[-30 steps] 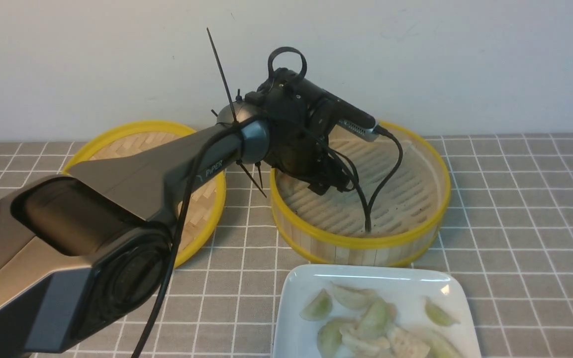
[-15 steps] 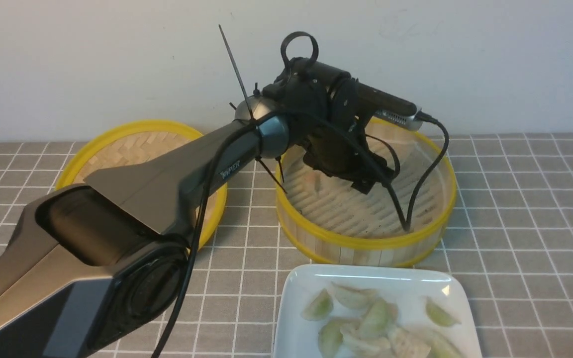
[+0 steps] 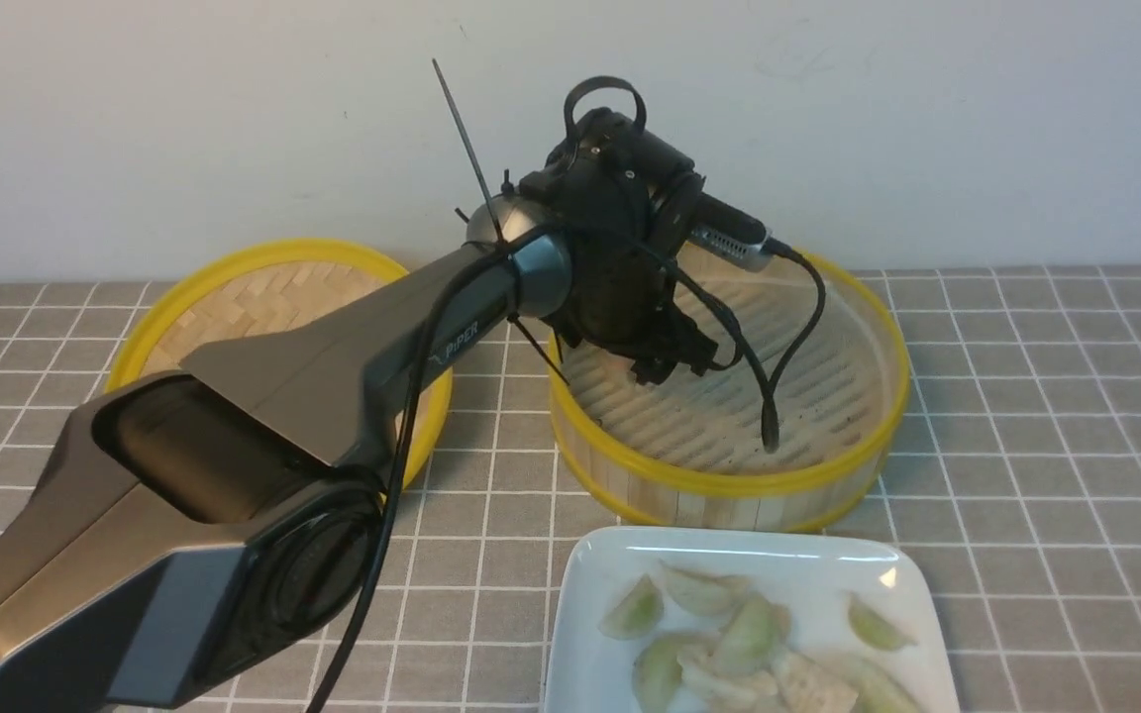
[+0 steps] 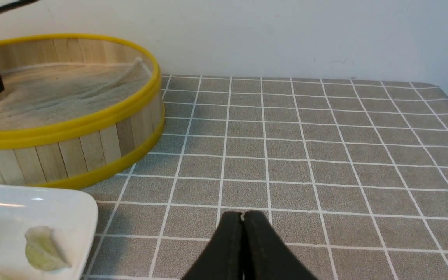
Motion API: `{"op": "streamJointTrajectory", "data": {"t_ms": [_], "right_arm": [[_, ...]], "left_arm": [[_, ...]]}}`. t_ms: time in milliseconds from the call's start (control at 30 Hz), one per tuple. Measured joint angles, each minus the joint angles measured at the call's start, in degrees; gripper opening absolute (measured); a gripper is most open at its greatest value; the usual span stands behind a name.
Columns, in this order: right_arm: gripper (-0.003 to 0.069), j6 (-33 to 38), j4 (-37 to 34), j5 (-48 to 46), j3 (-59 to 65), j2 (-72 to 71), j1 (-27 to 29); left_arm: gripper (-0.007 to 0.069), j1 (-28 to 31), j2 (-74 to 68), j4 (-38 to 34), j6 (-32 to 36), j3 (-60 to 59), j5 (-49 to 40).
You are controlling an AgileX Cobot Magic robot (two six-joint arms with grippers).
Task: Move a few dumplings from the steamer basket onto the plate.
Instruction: Use the left arm to grab a dumpling from the steamer
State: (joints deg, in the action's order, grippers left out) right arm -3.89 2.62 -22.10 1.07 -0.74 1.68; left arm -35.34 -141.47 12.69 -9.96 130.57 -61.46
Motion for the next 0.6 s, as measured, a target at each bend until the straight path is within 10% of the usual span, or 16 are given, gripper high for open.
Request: {"op": "streamJointTrajectory", "data": {"t_ms": [200,367,600], "right_arm": [[-0.0014,0.0,0.0,0.0,0.0,0.0,0.0],[-0.0014,0.0,0.0,0.0,0.0,0.0,0.0],[-0.0014,0.0,0.0,0.0,0.0,0.0,0.0]], "left_arm": [[0.0457,0.0,-1.1,-1.0,-0.2,0.1,1.2],[0.0158,0.0,-1.5,-1.5,-0.2,0.6,1.9],[0.0167,0.0,0.9,-3.1,1.2,2.8,-6.2]]}}
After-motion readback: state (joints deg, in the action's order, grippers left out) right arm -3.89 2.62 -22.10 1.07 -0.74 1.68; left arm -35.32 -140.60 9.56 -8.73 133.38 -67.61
